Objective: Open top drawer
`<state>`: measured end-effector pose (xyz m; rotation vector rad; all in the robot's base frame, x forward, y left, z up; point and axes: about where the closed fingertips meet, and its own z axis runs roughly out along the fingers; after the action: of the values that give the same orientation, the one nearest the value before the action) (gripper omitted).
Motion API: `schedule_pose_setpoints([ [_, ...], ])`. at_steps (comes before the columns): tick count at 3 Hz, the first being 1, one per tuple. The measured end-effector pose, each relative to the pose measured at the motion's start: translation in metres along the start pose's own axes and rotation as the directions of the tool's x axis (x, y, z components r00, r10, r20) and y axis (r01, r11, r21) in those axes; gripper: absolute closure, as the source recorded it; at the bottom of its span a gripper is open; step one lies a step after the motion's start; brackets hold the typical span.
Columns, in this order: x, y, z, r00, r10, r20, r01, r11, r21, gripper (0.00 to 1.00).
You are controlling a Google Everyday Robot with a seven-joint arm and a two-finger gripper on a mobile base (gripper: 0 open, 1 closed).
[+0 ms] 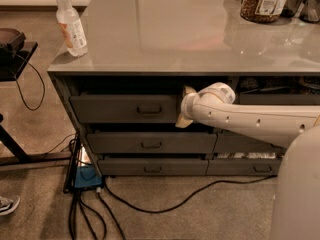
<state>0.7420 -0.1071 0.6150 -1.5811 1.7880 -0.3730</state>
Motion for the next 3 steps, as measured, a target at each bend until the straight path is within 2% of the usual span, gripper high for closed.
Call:
schedule_pose_setpoints([
  [3,-0.0054,-0.0124,-0.0104,1.000,0.000,0.000,0.000,1.0000,0.000,0.89],
])
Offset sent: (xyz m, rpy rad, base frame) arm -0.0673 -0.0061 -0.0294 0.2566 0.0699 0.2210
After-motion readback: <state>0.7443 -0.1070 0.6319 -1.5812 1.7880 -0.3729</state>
